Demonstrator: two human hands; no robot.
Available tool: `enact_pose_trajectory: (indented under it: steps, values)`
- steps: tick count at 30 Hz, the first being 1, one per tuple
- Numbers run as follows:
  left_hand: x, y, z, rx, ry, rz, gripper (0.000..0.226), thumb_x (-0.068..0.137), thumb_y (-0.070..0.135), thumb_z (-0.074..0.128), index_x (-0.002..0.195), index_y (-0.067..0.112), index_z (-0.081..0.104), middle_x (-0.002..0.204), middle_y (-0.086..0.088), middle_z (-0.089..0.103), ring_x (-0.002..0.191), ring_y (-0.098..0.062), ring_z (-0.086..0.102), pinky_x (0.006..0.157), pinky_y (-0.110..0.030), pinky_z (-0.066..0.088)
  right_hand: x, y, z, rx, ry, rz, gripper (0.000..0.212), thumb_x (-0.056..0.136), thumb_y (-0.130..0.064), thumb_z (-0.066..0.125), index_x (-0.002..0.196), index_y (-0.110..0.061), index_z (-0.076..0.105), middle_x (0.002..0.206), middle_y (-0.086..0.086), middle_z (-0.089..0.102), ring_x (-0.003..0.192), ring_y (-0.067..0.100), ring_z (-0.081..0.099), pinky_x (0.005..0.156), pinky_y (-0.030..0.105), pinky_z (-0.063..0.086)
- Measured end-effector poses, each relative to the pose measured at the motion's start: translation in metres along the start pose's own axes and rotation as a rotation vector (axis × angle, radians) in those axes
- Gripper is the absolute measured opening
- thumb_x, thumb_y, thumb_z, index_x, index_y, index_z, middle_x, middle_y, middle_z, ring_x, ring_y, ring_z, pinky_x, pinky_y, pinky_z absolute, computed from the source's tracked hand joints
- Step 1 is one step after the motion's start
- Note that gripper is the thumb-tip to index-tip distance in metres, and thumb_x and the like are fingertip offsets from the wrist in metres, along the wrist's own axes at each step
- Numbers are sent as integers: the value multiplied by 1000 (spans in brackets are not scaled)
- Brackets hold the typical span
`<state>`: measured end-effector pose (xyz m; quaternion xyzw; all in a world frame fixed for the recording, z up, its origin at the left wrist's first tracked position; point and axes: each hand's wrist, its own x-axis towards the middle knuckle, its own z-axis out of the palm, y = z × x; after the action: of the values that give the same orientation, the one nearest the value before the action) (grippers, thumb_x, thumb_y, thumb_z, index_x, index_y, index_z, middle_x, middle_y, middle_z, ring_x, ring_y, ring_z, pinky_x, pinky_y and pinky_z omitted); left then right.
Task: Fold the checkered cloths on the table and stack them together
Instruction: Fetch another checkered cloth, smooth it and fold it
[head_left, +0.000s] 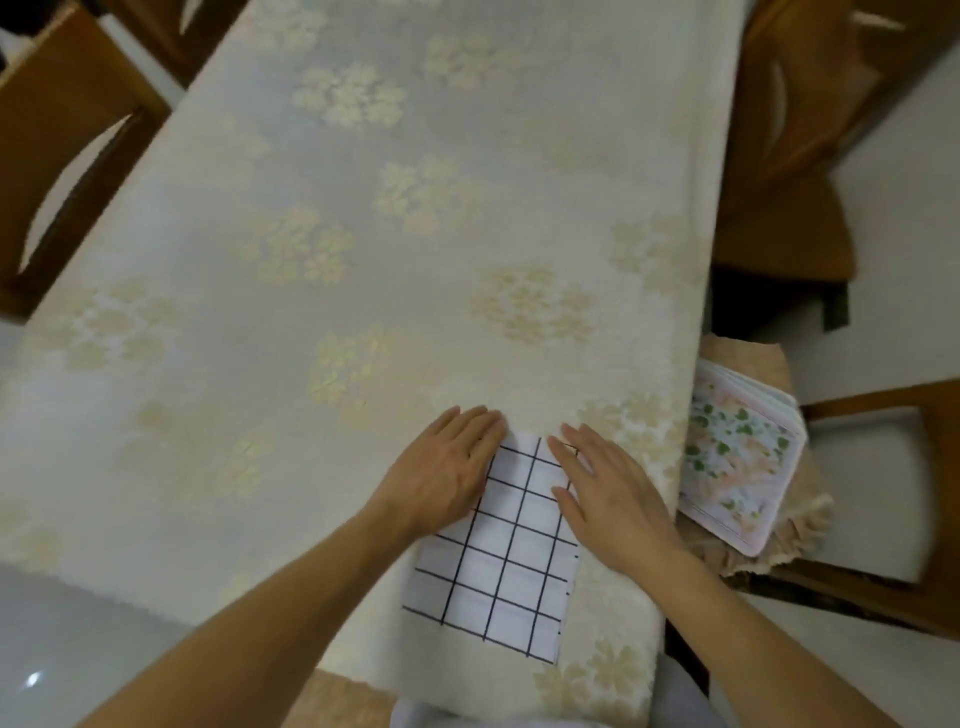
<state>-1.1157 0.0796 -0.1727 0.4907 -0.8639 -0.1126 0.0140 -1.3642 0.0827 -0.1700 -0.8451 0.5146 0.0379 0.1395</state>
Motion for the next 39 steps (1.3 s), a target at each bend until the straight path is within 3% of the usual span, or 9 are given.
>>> enact_pose_trajectory:
  steps: [3, 7, 11, 19, 24, 28, 33, 37, 39]
  values:
    - [25, -14, -2, 37, 22, 105, 45, 88, 15, 61, 131, 4, 57, 132, -15, 59, 117, -32, 59, 103, -44, 46, 5, -3, 5, -39, 64, 15, 55, 104, -42, 24, 137, -13, 58, 143, 9, 54, 133, 27, 51, 109, 43, 41]
    - [38, -20, -1, 48, 63, 163, 33, 91, 24, 57, 119, 7, 59, 121, -13, 60, 106, -31, 59, 89, -41, 50, 16, -4, 10, 11, 136, 66, 38, 92, -30, 65, 126, -14, 63, 132, 7, 59, 125, 29, 55, 103, 44, 47]
    - [40, -23, 1, 45, 75, 177, 28, 95, 29, 53, 112, 8, 56, 120, -12, 58, 105, -30, 58, 86, -40, 49, 25, -5, 11, 63, 167, 85, 35, 84, -28, 75, 115, -14, 65, 122, 8, 58, 114, 28, 54, 94, 44, 49]
    - [46, -21, -5, 61, 46, 199, 15, 98, 20, 54, 105, 7, 58, 117, -12, 57, 100, -28, 55, 82, -38, 46, 40, -11, 6, 27, 135, 128, 33, 87, -46, 64, 105, -19, 58, 109, 3, 50, 99, 24, 48, 86, 37, 43]
    - [50, -20, -13, -23, 27, 253, 4, 99, 16, 52, 100, 12, 54, 95, -5, 57, 80, -22, 49, 69, -34, 44, 47, -7, -1, 55, 102, 89, 26, 88, -45, 65, 95, -22, 57, 102, 1, 46, 96, 23, 45, 83, 38, 39]
    - [59, -21, -15, -71, -30, 254, 22, 98, 26, 45, 110, 13, 57, 94, -4, 61, 75, -20, 49, 61, -34, 46, 56, -2, -9, 126, 90, 23, 19, 92, -38, 64, 94, -23, 54, 97, -2, 45, 90, 20, 44, 80, 35, 37]
    - [81, -30, -23, -149, -176, 192, 46, 88, 27, 70, 130, 11, 56, 106, -6, 67, 85, -24, 61, 69, -34, 53, 75, 16, -24, 239, 53, 4, 14, 97, -34, 58, 96, -22, 52, 93, -5, 49, 81, 19, 48, 74, 31, 36]
    - [95, -42, -32, -243, -235, 106, 50, 88, 21, 72, 134, 12, 54, 116, -5, 66, 98, -24, 64, 81, -37, 56, 91, 35, -41, 302, -50, 17, 17, 100, -38, 54, 103, -21, 52, 94, -8, 50, 84, 18, 48, 67, 30, 34]
    - [99, -46, -35, -262, -234, 71, 47, 89, 18, 72, 132, 14, 56, 116, -3, 65, 99, -22, 64, 82, -33, 55, 96, 42, -45, 329, -130, 11, 23, 98, -36, 58, 117, -24, 54, 107, -8, 55, 96, 18, 53, 74, 30, 39]
